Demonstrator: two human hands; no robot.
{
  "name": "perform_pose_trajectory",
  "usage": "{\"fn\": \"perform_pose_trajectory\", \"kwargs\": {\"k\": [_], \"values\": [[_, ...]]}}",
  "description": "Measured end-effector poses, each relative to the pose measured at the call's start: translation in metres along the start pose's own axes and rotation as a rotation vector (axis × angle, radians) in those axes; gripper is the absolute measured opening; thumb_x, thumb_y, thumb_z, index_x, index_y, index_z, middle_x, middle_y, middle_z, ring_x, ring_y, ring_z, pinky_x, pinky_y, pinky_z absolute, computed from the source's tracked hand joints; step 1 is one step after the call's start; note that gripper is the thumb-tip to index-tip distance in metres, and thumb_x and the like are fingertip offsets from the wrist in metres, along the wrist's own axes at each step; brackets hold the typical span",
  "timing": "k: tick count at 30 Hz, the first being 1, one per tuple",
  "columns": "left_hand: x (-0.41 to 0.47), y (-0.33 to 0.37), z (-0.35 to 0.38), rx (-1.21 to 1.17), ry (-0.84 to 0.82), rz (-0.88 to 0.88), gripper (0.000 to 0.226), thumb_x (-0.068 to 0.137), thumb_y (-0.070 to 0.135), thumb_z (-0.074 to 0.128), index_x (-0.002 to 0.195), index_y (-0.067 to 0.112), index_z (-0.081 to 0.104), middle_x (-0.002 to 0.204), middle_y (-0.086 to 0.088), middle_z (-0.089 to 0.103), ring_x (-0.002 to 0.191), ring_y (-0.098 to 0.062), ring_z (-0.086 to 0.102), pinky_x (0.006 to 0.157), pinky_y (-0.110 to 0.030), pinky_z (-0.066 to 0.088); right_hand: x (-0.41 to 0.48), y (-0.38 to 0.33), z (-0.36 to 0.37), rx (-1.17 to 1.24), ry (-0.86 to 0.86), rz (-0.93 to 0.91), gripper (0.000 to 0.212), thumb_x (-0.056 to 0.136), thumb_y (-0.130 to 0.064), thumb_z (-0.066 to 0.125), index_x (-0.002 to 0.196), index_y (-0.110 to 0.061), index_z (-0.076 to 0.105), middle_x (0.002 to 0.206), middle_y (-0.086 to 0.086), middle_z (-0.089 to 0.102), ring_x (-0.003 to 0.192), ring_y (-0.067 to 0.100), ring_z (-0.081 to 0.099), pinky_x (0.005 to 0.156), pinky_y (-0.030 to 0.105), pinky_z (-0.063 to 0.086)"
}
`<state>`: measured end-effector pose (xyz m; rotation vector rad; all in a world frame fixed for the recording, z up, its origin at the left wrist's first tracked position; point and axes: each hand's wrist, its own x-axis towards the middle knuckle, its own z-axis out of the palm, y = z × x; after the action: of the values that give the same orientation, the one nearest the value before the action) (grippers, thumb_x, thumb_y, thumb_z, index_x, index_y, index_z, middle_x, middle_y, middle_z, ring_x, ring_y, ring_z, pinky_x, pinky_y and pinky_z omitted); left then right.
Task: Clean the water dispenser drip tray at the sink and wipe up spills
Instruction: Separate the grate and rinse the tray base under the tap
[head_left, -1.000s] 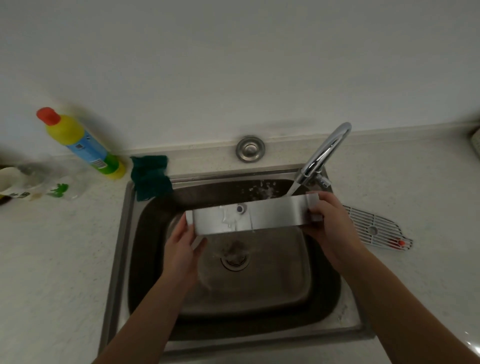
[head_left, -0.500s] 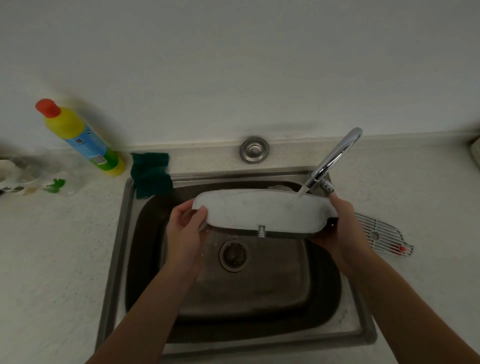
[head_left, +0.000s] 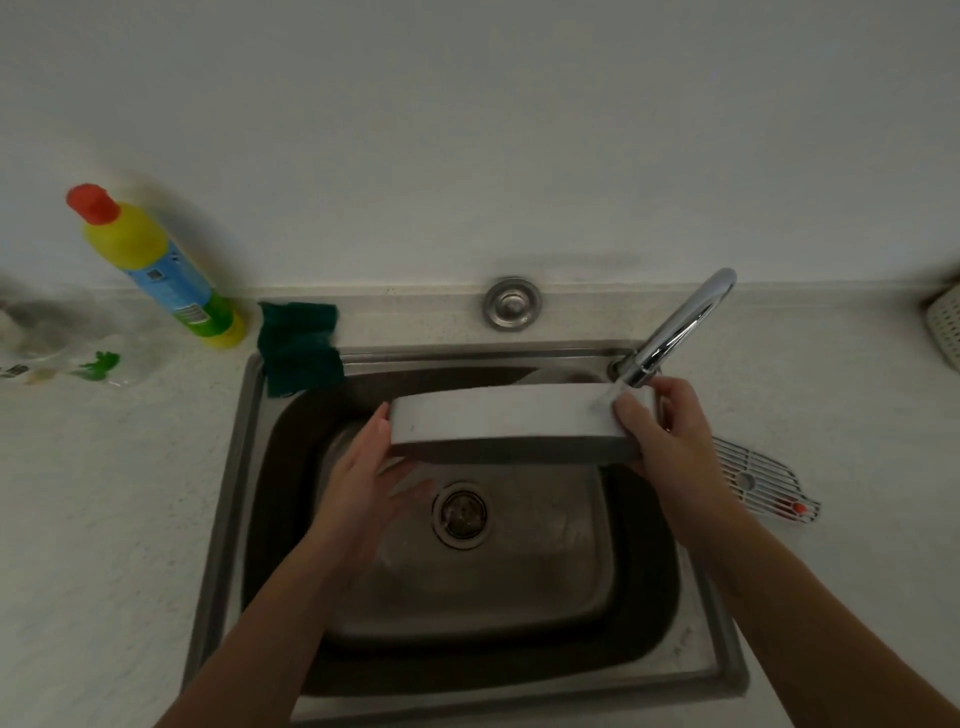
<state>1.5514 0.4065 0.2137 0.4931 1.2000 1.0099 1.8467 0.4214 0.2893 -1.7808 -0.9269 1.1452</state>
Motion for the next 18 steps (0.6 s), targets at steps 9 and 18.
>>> {"fn": "perform_pose_trajectory", "kwargs": {"k": [9,18], "values": [[0.009,0.008,-0.017,-0.003,-0.074,-0.019,0.052,0.08,0.023,0.083,0.128,0.022,0.065,0.13,-0.014,0.07,0.116,-0.035,0.071,0.088,-0.043,0.062,-0.001,0.009,-0.015,0.206,-0.218,-0.059,0.051,0.079,-0.037,0.079,0.126,-0.032,0.059,0.128,0.01,0.063,0.107,0.035,0.069,0.076,0.041,0.062],[-0.013,0.064,-0.009,0.269,0.049,0.381,0.058,0.065,0.037,0.089,0.117,0.029,0.064,0.114,0.001,0.071,0.103,-0.027,0.072,0.073,-0.036,0.063,0.003,0.022,-0.048,-0.114,-0.333,-0.097,0.046,0.094,-0.036,0.065,0.139,-0.033,0.055,0.137,-0.006,0.063,0.123,0.013,0.063,0.103,0.044,0.054]]}}
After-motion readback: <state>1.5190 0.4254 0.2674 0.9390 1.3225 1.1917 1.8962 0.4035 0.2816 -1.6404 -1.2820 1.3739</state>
